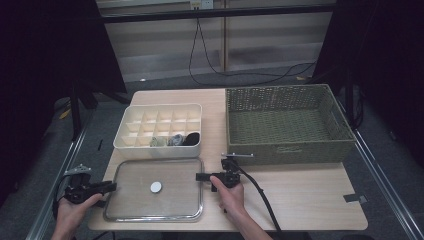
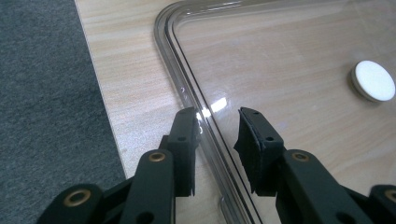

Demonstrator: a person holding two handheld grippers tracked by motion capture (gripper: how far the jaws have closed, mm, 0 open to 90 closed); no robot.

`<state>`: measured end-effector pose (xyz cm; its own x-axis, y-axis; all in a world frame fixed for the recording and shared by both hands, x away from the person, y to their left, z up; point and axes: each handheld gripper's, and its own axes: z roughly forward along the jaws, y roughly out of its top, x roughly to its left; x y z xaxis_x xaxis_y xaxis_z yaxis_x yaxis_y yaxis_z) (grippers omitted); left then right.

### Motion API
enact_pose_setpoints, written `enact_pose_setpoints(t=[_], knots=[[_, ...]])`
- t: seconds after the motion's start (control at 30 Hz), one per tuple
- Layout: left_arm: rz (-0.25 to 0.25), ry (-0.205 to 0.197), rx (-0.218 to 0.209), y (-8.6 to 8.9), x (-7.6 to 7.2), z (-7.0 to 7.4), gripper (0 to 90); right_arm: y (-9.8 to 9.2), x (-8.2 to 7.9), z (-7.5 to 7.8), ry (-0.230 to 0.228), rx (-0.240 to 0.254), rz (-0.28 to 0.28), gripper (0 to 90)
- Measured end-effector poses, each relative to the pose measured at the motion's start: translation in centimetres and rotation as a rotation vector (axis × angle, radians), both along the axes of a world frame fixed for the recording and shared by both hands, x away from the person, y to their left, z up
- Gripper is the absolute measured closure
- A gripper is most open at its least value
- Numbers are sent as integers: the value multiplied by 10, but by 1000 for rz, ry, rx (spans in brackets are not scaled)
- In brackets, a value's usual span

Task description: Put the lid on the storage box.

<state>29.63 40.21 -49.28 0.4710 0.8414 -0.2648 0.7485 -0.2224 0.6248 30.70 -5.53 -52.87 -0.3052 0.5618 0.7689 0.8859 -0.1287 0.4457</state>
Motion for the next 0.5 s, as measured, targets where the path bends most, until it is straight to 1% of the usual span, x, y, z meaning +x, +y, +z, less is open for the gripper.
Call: enact_pose_setpoints(t=[0.07,0.2,0.23,0.3,0.33,0.4,0.43,0.5], knots=[[0,1,-5,-1,2,0,673,3,0,1,-10,-8,38,669],[-13,9,-3,-1,5,0,673,4,1,0,-11,-10,48,677],[-24,15,2,0,6,1,673,4,1,1,-11,-13,54,678],[-9,3,8,-1,6,0,672,4,0,1,-17,-16,58,693],[-9,3,8,-1,6,0,667,4,0,1,-18,-20,58,700],[4,6,-26,0,7,-1,645,3,-1,2,-34,3,55,712],[-8,6,-32,2,7,-1,640,2,-2,2,-33,20,55,726],[-7,9,-47,3,8,-2,620,0,-2,2,-29,50,58,738]])
